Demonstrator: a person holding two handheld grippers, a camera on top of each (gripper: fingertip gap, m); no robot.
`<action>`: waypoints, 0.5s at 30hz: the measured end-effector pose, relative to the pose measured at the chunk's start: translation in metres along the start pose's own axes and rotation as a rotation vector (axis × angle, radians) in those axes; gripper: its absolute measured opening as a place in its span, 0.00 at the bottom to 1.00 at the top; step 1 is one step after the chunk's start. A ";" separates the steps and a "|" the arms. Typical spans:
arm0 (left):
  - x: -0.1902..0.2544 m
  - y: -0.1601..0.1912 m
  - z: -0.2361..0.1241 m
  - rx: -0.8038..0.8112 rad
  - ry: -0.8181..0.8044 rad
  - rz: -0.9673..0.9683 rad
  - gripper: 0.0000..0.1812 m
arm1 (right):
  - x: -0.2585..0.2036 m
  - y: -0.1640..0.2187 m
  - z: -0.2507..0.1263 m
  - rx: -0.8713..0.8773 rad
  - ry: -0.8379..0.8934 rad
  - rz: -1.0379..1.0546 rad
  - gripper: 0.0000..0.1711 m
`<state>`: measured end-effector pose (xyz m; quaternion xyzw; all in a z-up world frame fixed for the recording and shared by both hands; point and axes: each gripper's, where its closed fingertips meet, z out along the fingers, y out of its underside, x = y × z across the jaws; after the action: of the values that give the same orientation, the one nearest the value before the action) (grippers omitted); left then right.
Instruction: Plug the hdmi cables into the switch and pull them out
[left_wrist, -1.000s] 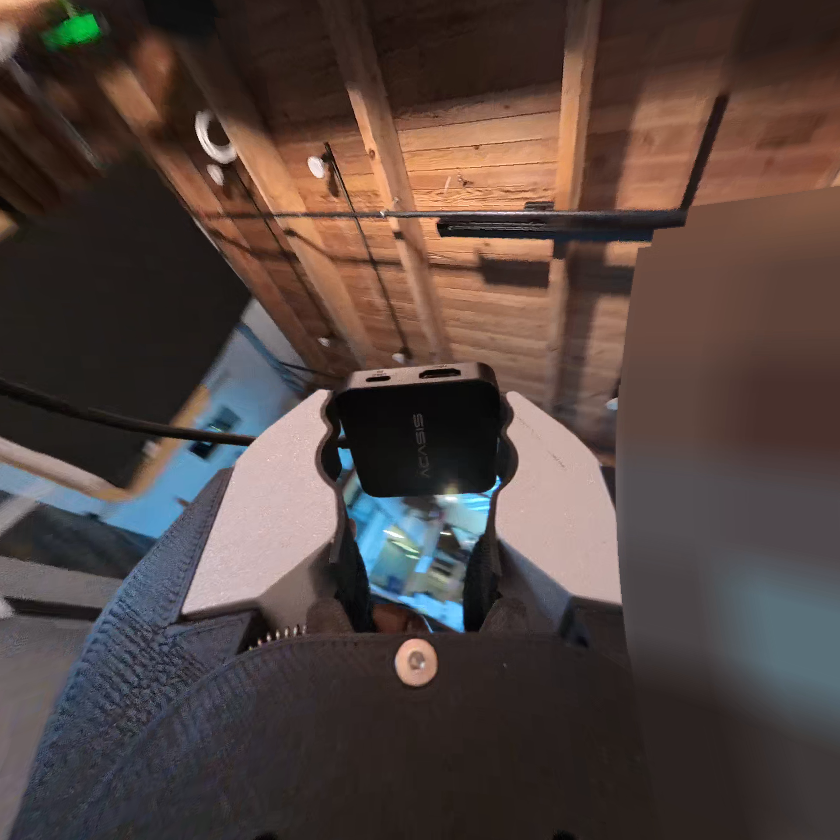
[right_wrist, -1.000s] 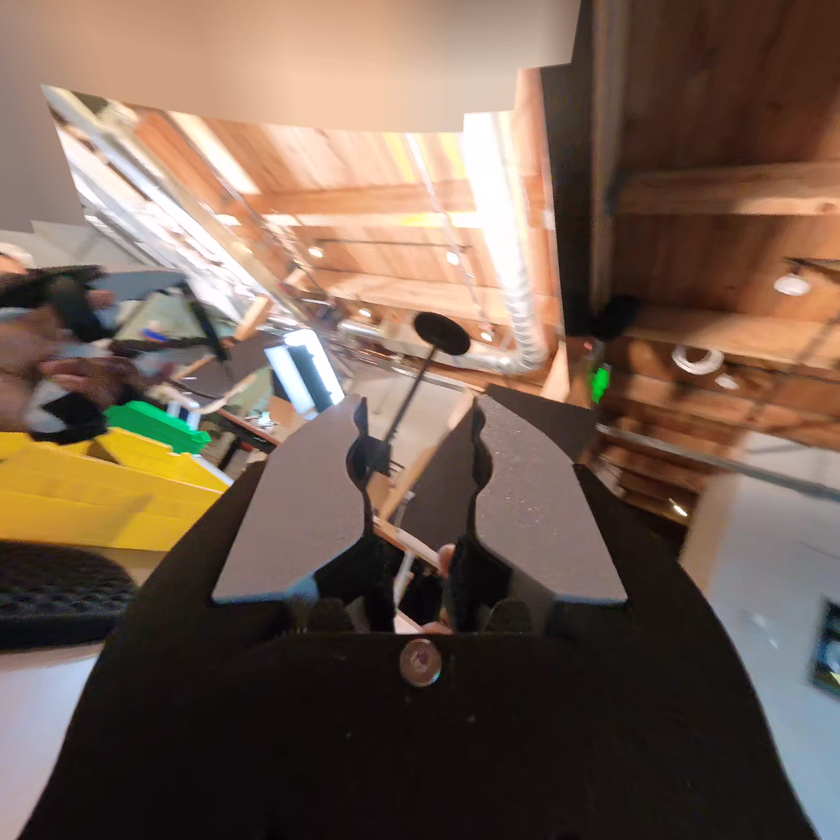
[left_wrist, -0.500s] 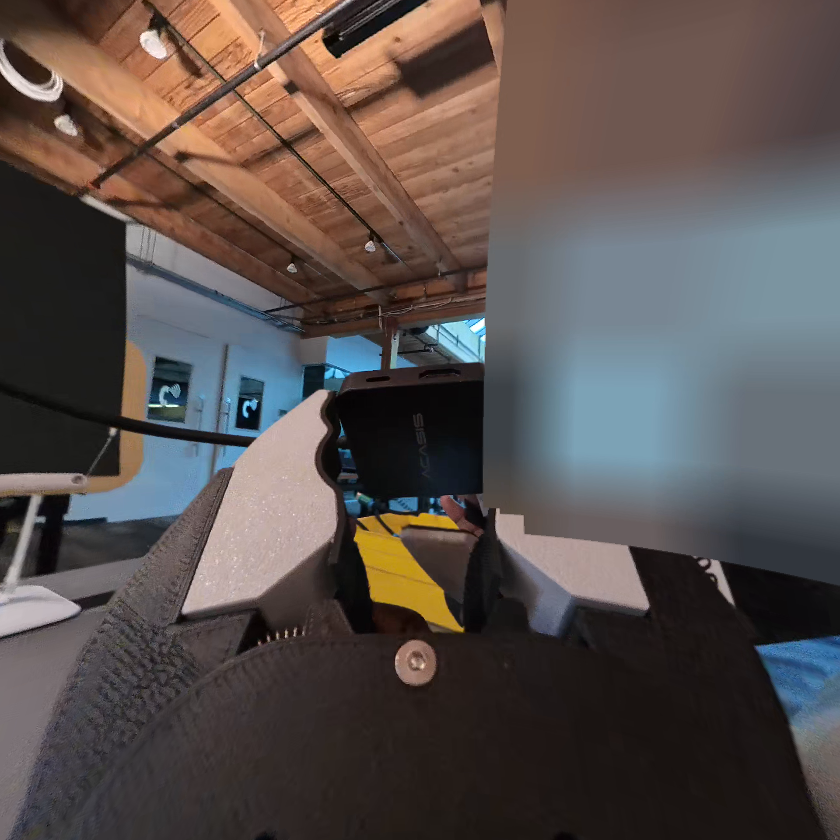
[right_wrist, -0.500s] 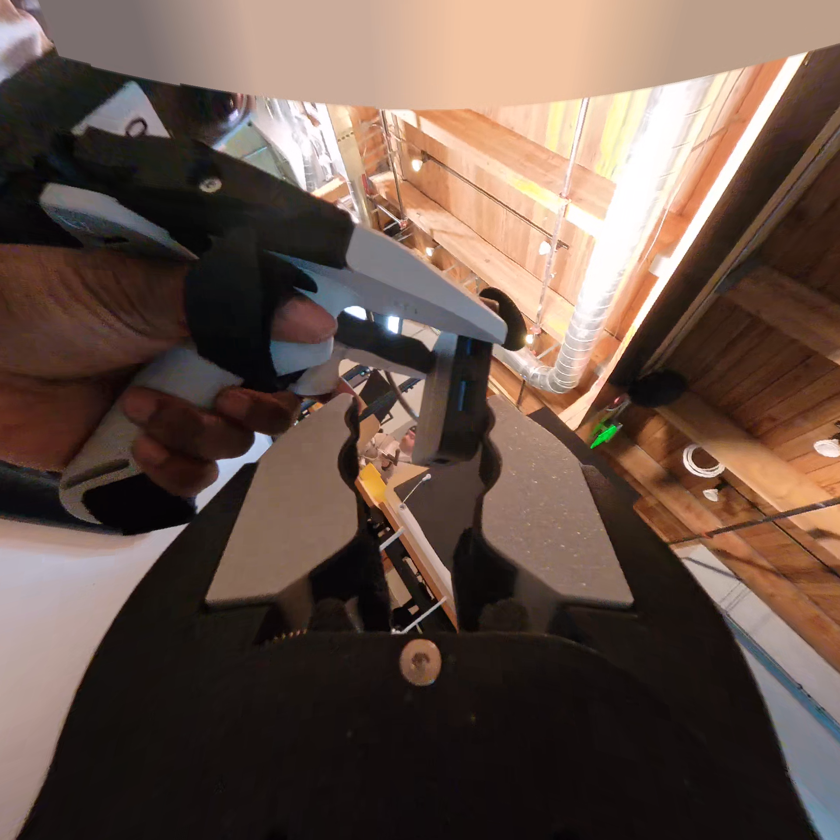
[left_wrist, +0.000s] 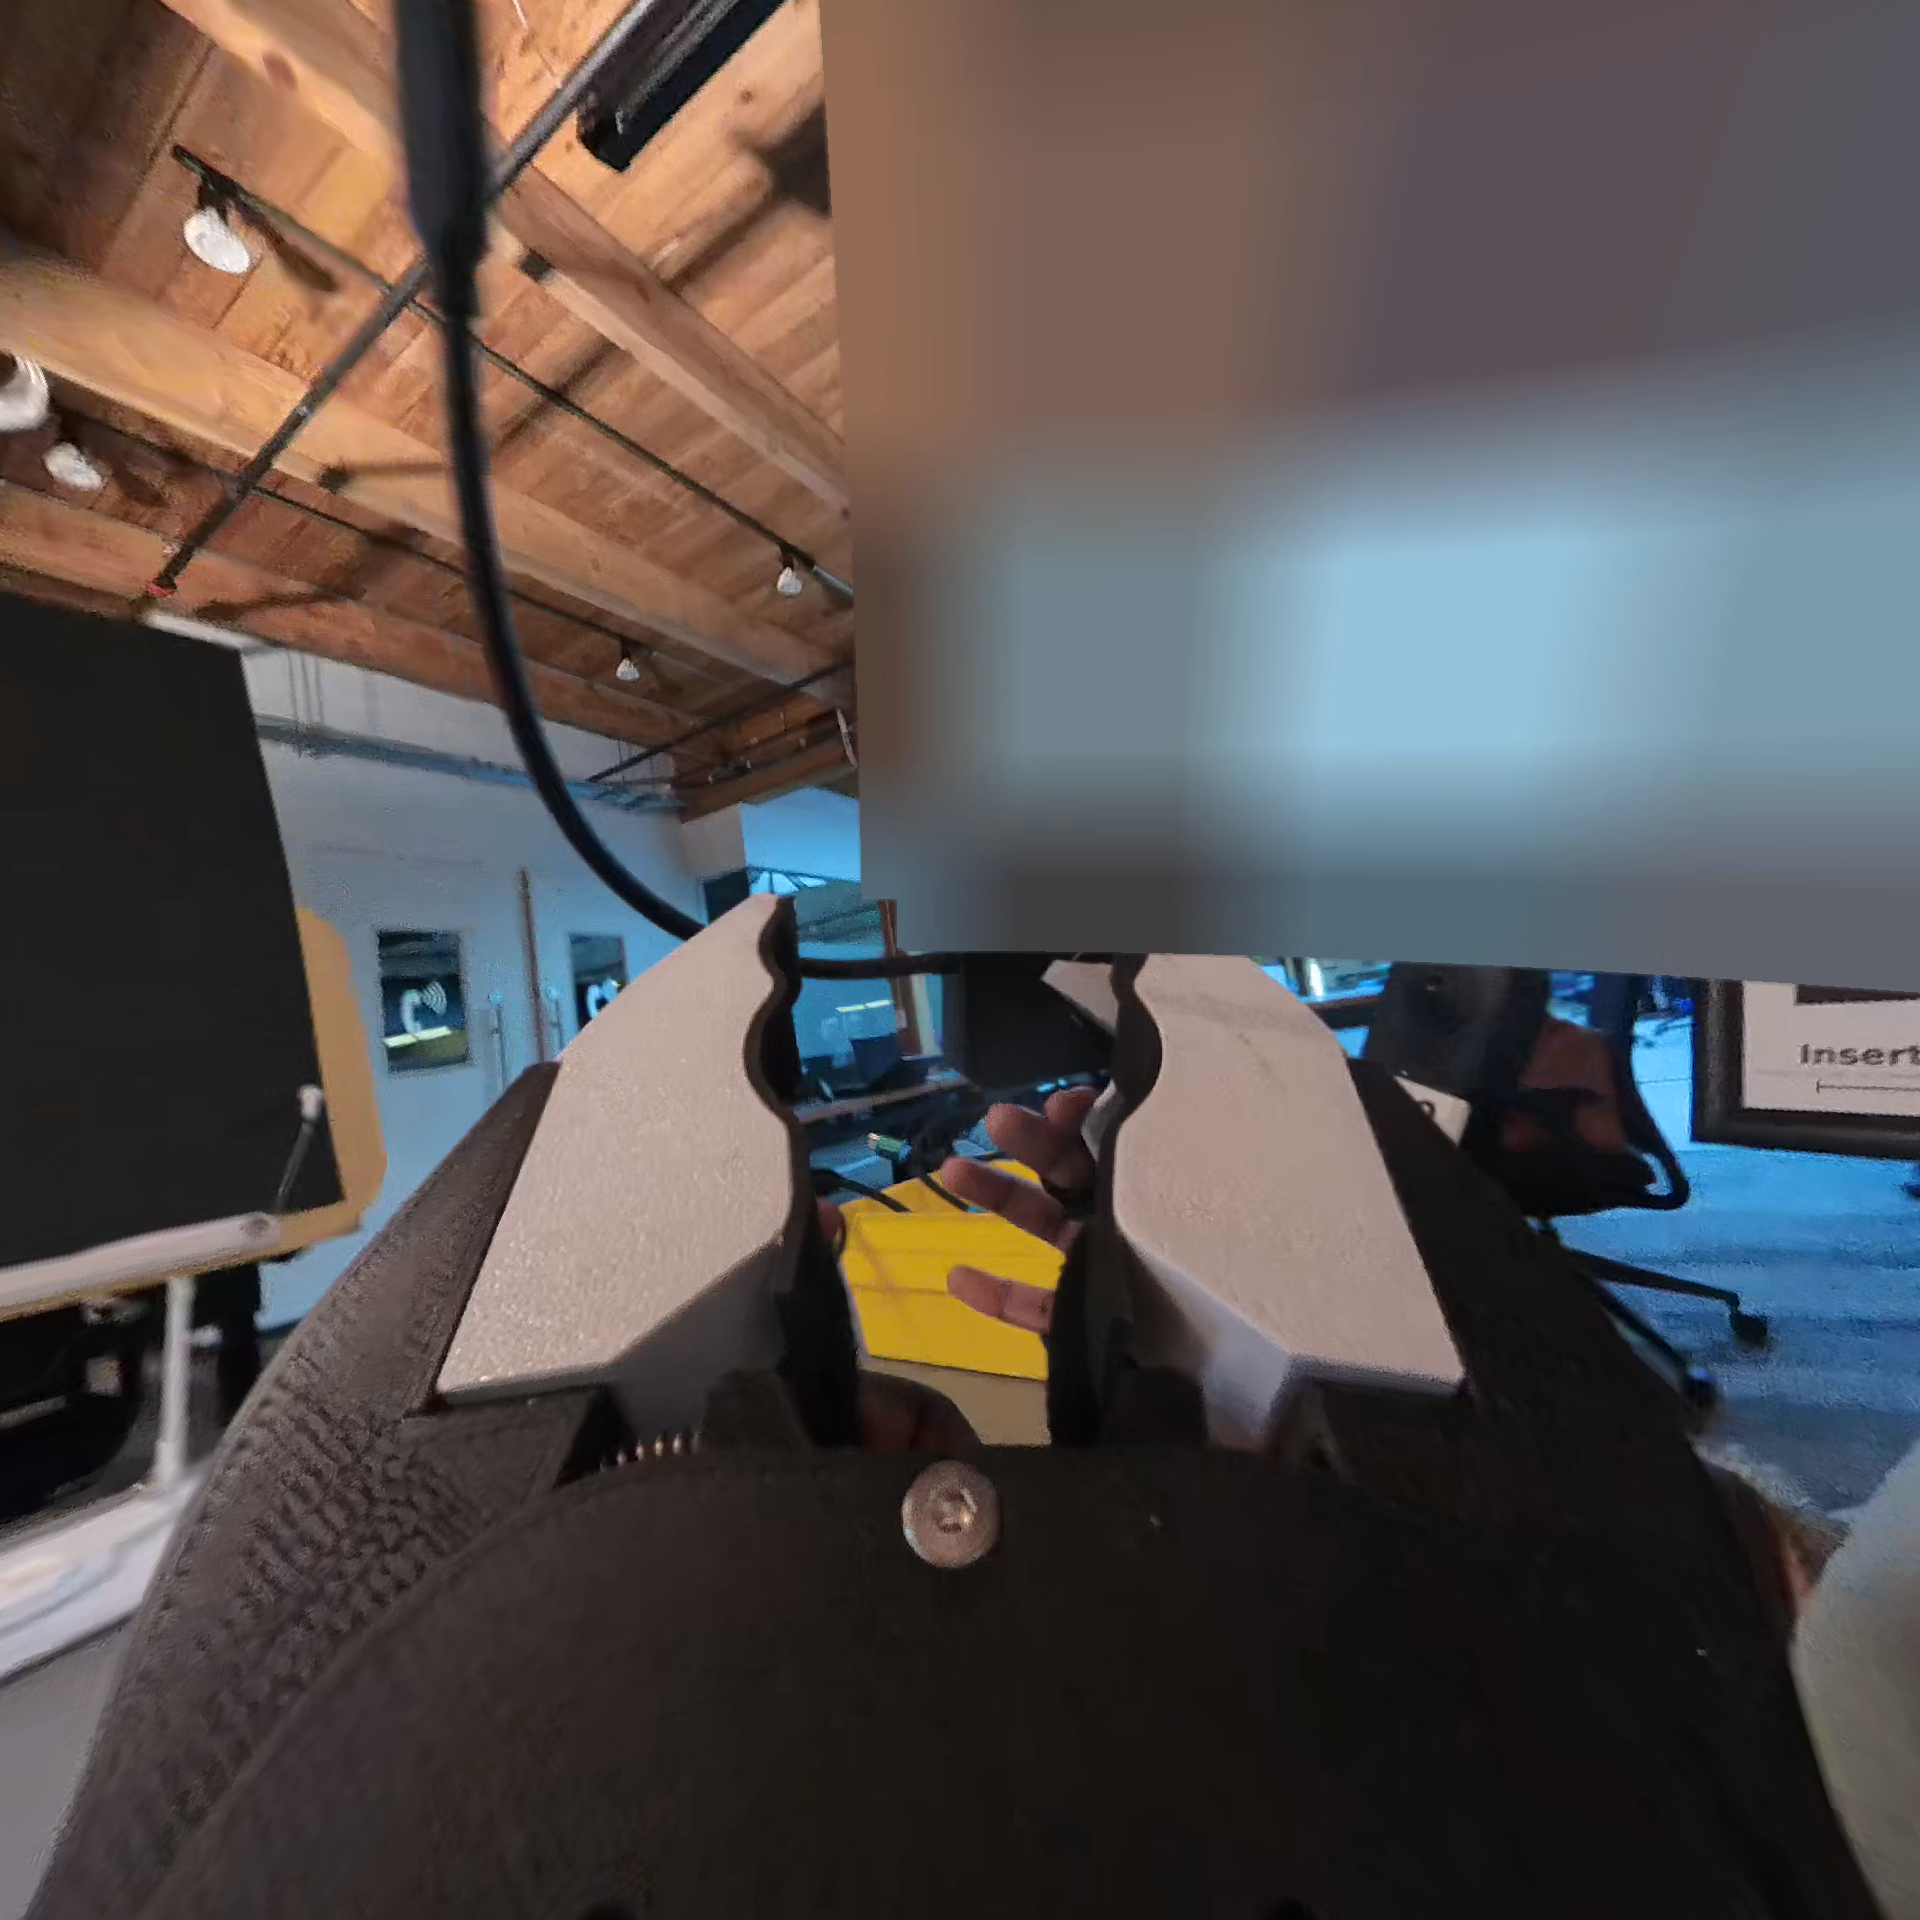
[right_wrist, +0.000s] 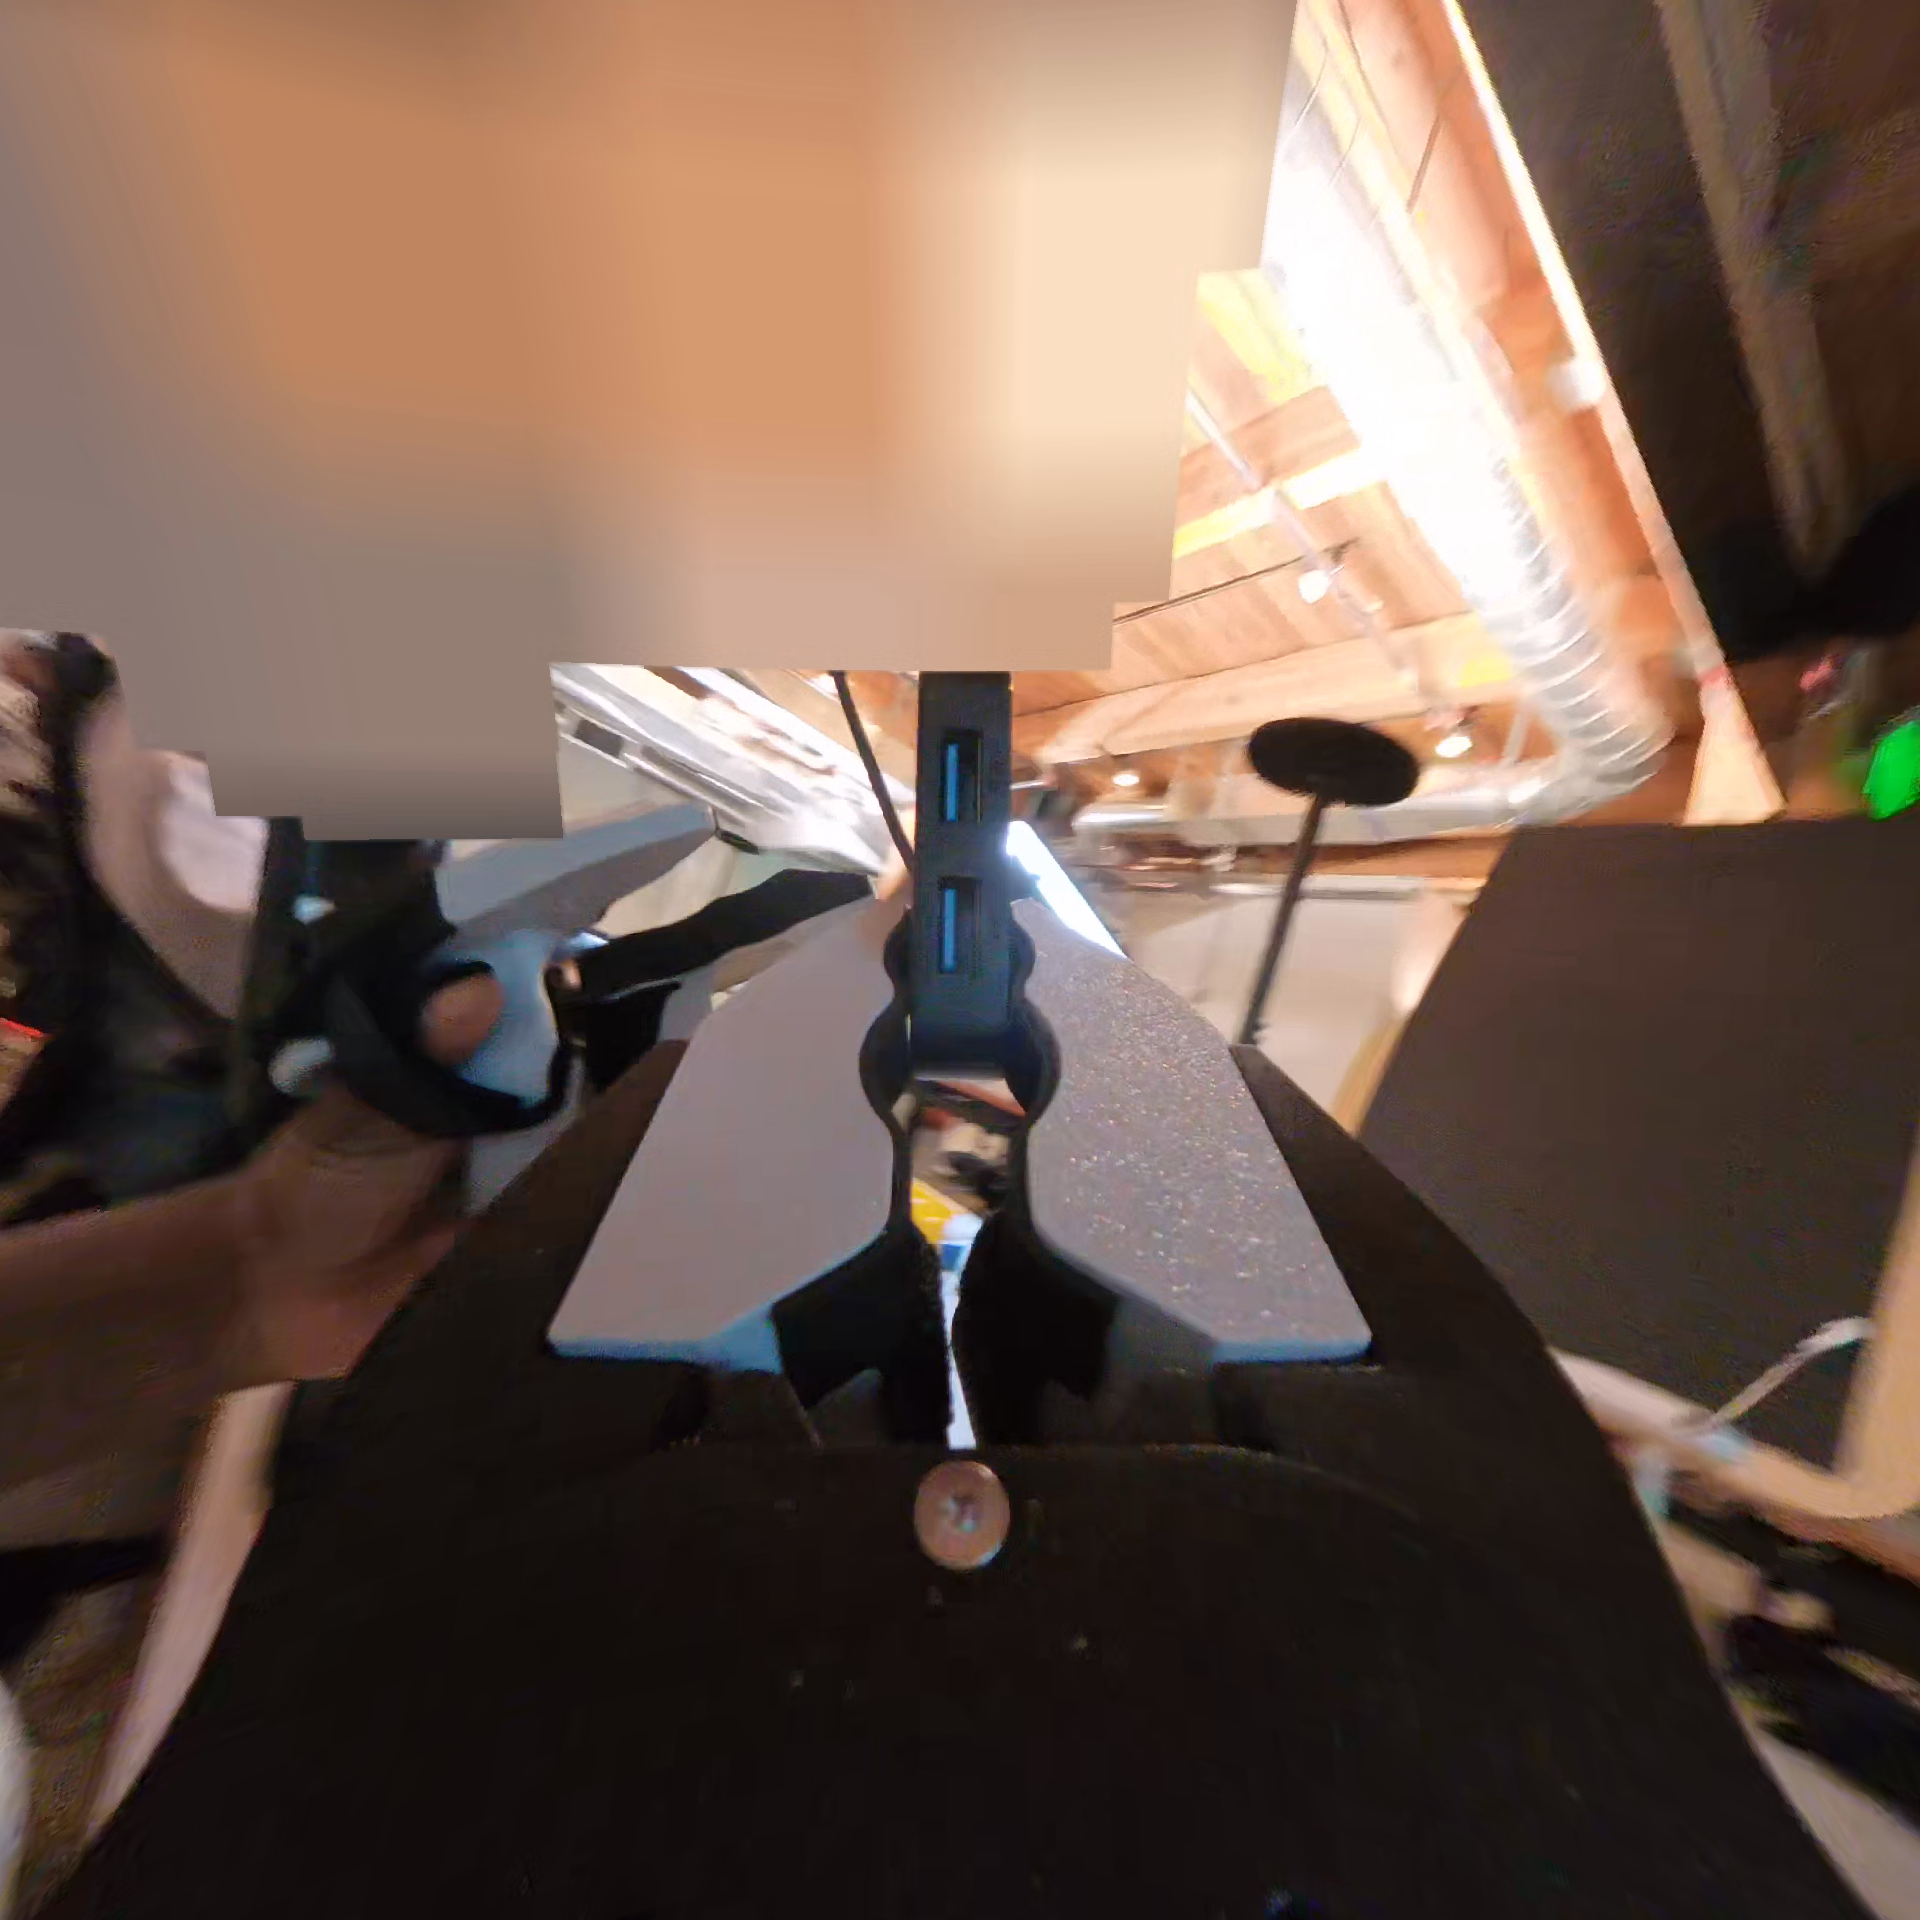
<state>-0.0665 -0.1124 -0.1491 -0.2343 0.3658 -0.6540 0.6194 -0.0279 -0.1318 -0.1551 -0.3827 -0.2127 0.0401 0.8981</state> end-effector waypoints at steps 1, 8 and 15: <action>0.001 -0.002 -0.001 0.007 0.007 0.056 0.31 | 0.002 0.004 -0.001 -0.017 -0.033 0.087 0.08; 0.015 0.044 0.001 -0.399 0.133 0.182 0.29 | -0.005 0.058 -0.035 -0.502 -0.289 0.036 0.08; 0.030 0.088 -0.023 -0.705 0.318 0.533 0.27 | -0.026 0.061 -0.060 -0.734 -0.492 -0.185 0.08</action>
<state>-0.0316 -0.1346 -0.2352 -0.2252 0.7034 -0.3355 0.5848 -0.0208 -0.1355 -0.2443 -0.6344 -0.4533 -0.0285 0.6255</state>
